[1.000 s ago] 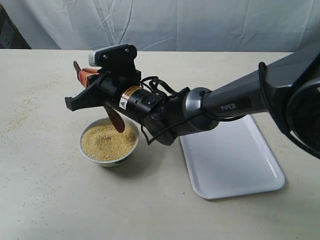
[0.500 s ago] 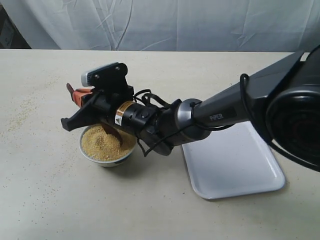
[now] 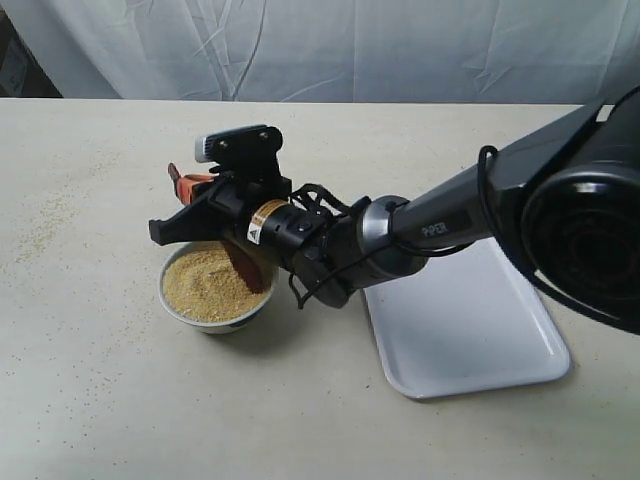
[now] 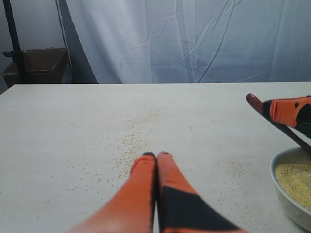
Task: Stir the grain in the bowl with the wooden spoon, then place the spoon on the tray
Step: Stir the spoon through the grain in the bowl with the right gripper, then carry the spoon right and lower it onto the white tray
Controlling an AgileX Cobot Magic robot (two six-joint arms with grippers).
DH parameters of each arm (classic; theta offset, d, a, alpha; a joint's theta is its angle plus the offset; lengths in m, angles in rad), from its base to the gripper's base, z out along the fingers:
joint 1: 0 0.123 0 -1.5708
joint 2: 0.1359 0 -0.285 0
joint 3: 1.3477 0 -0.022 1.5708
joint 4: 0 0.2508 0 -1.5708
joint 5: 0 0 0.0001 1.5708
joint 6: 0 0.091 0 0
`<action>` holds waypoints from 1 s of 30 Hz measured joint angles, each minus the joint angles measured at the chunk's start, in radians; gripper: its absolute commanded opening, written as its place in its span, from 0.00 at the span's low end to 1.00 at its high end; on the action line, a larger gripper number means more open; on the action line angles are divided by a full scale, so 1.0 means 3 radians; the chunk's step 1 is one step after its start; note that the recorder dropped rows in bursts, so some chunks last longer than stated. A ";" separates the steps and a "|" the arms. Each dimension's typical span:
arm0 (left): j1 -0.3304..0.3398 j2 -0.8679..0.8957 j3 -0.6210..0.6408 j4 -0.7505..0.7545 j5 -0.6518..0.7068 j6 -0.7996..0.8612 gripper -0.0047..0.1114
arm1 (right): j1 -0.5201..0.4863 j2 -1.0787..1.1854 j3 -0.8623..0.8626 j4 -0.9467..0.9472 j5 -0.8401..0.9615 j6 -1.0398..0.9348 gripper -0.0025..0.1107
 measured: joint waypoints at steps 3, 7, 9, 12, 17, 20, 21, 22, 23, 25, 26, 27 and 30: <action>0.0000 0.0000 0.0000 0.0000 0.0000 0.0000 0.04 | 0.0036 0.0016 0.0000 -0.0045 -0.0029 0.0093 0.01; 0.0000 0.0000 0.0000 0.0000 0.0000 0.0000 0.04 | 0.0059 -0.0023 0.0000 -0.0155 -0.0194 0.0161 0.01; 0.0000 0.0000 0.0000 0.0000 0.0000 0.0000 0.04 | 0.0065 -0.0080 0.0000 -0.0179 -0.0231 0.0177 0.01; 0.0000 0.0000 0.0000 0.0000 0.0000 0.0000 0.04 | 0.0065 -0.0196 0.0000 -0.0179 -0.0243 0.0184 0.01; 0.0000 0.0000 0.0000 0.0000 0.0000 0.0000 0.04 | 0.0065 -0.0263 0.0000 -0.0253 0.0020 -0.0166 0.01; 0.0000 0.0000 0.0000 0.0000 0.0000 0.0000 0.04 | 0.0065 -0.0491 0.0000 -0.0261 0.0245 -0.0188 0.01; 0.0000 0.0000 0.0000 0.0000 0.0000 0.0000 0.04 | 0.0065 -0.0715 0.0000 -0.0204 0.0569 -0.0192 0.01; 0.0000 0.0000 0.0000 0.0000 0.0000 0.0000 0.04 | 0.0058 -0.0892 0.0000 -0.0150 0.0936 -0.0195 0.01; 0.0000 0.0000 0.0000 0.0000 0.0000 0.0000 0.04 | 0.0026 -0.1068 0.0000 -0.0117 0.1296 -0.0195 0.01; 0.0000 0.0000 0.0000 0.0000 0.0000 0.0000 0.04 | -0.0132 -0.1389 0.0000 -0.0071 0.2051 -0.0200 0.01; 0.0000 0.0000 0.0000 0.0000 0.0000 0.0000 0.04 | -0.0268 -0.1509 0.0000 -0.0030 0.2438 -0.0200 0.01; 0.0000 0.0000 0.0000 0.0000 0.0000 0.0000 0.04 | -0.0472 -0.1613 0.0000 0.0055 0.2821 -0.0200 0.01; 0.0000 0.0000 0.0000 0.0000 0.0000 0.0000 0.04 | -0.1019 -0.1772 0.0000 0.0360 0.3701 -0.0328 0.01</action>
